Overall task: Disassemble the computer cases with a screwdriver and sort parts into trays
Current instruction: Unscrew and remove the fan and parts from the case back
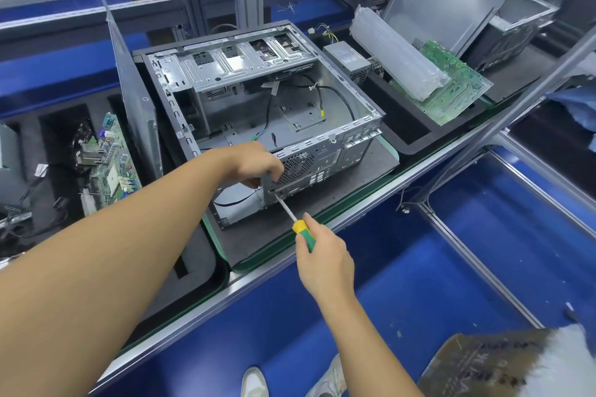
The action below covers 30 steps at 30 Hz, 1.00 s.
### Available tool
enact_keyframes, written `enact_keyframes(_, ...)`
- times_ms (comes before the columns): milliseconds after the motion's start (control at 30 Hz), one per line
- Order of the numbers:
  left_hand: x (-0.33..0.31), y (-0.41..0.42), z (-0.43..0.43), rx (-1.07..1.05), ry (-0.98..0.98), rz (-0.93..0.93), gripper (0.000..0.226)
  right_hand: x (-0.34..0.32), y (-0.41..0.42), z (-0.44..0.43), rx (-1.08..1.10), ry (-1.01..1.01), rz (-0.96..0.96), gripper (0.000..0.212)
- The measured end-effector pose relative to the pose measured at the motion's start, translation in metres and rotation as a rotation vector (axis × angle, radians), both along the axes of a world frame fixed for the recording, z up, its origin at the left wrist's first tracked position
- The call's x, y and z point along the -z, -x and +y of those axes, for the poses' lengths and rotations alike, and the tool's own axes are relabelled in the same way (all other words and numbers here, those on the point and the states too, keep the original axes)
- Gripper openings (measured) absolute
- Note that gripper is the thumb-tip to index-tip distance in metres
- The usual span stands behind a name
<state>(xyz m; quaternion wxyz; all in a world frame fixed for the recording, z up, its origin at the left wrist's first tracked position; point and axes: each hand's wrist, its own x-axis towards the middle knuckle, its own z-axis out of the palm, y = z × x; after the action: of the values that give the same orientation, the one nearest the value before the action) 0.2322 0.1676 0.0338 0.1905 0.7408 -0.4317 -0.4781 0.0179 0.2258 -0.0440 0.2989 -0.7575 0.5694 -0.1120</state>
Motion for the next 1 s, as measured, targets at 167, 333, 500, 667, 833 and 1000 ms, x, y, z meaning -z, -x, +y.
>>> enact_keyframes(167, 0.000, 0.000, 0.000, -0.012, 0.000, 0.002, 0.030, -0.002, 0.004, -0.011, 0.090, -0.206, -0.260, 0.030)
enact_keyframes(333, 0.000, -0.001, 0.000, -0.003, 0.007, 0.001, 0.028, -0.006, 0.013, -0.024, 0.210, -0.822, -0.741, 0.019)
enact_keyframes(500, 0.003, -0.001, -0.002, -0.010, 0.001, -0.016, 0.026, -0.006, 0.003, -0.012, 0.002, -0.050, -0.115, 0.016)
enact_keyframes(667, 0.004, -0.002, -0.003, -0.013, 0.005, -0.022, 0.032, -0.003, -0.008, 0.004, 0.088, 0.151, 0.009, 0.025)
enact_keyframes(833, 0.000, -0.002, -0.001, 0.021, 0.003, -0.008, 0.030, -0.004, 0.000, -0.019, 0.115, -0.453, -0.268, 0.067)
enact_keyframes(1000, -0.004, -0.001, 0.000, 0.047, -0.021, 0.002, 0.024, -0.011, 0.006, -0.038, 0.034, -0.771, -0.275, 0.032)
